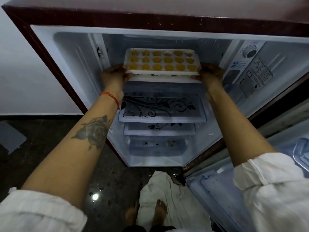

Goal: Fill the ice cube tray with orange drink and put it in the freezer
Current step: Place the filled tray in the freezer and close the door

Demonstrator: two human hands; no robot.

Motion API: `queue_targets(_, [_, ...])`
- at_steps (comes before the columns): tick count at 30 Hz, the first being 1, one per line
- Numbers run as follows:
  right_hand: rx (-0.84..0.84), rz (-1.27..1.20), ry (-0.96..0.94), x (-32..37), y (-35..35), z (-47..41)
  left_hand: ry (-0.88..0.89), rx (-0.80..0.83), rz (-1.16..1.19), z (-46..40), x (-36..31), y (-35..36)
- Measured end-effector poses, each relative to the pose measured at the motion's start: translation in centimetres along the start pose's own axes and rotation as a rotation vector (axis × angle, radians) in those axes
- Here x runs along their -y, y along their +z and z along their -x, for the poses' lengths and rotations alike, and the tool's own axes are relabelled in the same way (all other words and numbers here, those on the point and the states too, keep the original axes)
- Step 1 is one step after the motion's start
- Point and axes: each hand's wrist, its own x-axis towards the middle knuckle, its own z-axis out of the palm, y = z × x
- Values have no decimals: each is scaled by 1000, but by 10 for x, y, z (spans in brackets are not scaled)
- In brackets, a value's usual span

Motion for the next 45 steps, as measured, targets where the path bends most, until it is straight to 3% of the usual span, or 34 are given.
queue_targets(15, [-115,59,25,-6,11,-36,45,-75,-28,-33,8,12])
queue_targets(24, [-101,115,34,-4,12,-39,86,-72,-91,-34,9,12])
queue_targets(29, [-53,305,-2,2,13,-24,147,-72,-270,-23,17,12])
queue_targets(32, [-89,499,-153,-3,10,0,348,-78,-580,11,27,8])
queue_targets(34, [-112,491,-262,-11,4,30,473,-22,-655,35,42,0])
queue_targets(38, [-88,537,-412,-48,-25,110,476,175,-757,88,80,-26])
queue_targets(41, [-48,623,-384,-79,-54,170,413,346,-890,135,110,-45])
queue_targets(45, [-82,792,-256,-107,-103,245,322,763,-1175,189,138,-65])
